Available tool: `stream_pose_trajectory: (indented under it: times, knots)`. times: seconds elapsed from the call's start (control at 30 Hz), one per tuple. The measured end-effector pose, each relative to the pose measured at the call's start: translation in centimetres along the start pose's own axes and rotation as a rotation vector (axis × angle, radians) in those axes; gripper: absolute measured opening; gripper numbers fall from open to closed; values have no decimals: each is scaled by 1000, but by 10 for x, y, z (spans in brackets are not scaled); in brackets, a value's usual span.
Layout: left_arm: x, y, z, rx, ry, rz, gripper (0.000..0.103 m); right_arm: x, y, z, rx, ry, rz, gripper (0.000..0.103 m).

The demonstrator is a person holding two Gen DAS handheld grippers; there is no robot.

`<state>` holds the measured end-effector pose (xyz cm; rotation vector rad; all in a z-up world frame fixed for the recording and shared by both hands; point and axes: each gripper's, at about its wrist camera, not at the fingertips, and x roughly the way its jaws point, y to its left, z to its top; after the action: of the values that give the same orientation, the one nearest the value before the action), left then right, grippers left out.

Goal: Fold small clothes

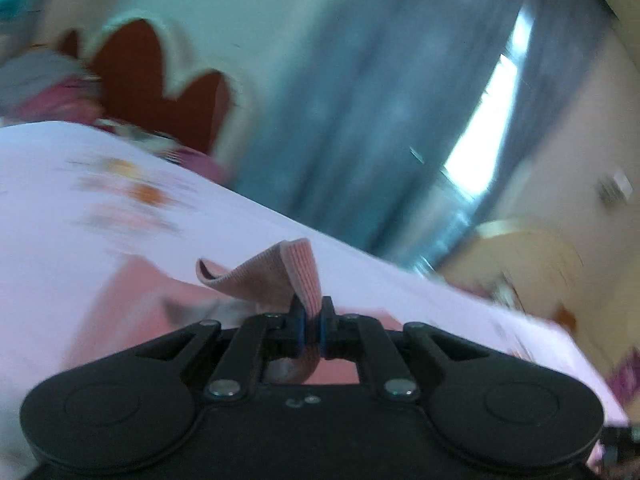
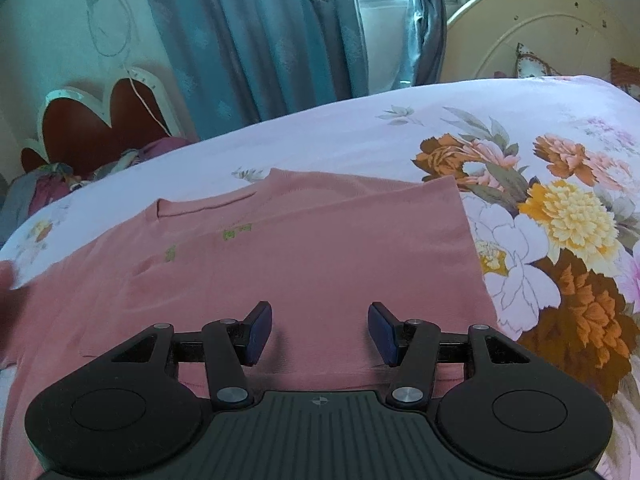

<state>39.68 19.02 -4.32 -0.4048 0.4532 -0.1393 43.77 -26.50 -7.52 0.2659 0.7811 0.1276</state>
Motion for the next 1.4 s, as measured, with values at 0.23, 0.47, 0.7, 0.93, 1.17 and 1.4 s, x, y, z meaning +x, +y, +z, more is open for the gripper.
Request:
stream_pose_trajectory:
  times: [0.23, 0.47, 0.7, 0.93, 1.17, 1.4]
  knots:
    - [64, -126, -51, 174, 165, -141, 6, -17, -31, 2, 54, -15, 21, 54]
    - [134, -166, -100, 258, 375, -201, 34, -39, -59, -3, 93, -23, 43, 54]
    - [89, -175, -103, 333, 289, -215, 64, -35, -58, -1, 158, -11, 133, 54]
    - [7, -59, -65, 280, 184, 103, 60, 8, 2, -5, 169, 107, 308, 54]
    - [-4, 22, -64, 192, 241, 247, 54, 49, 33, -9, 255, 190, 354, 54]
    - [33, 36, -56, 164, 257, 200, 34, 64, 62, -2, 194, 165, 253, 9]
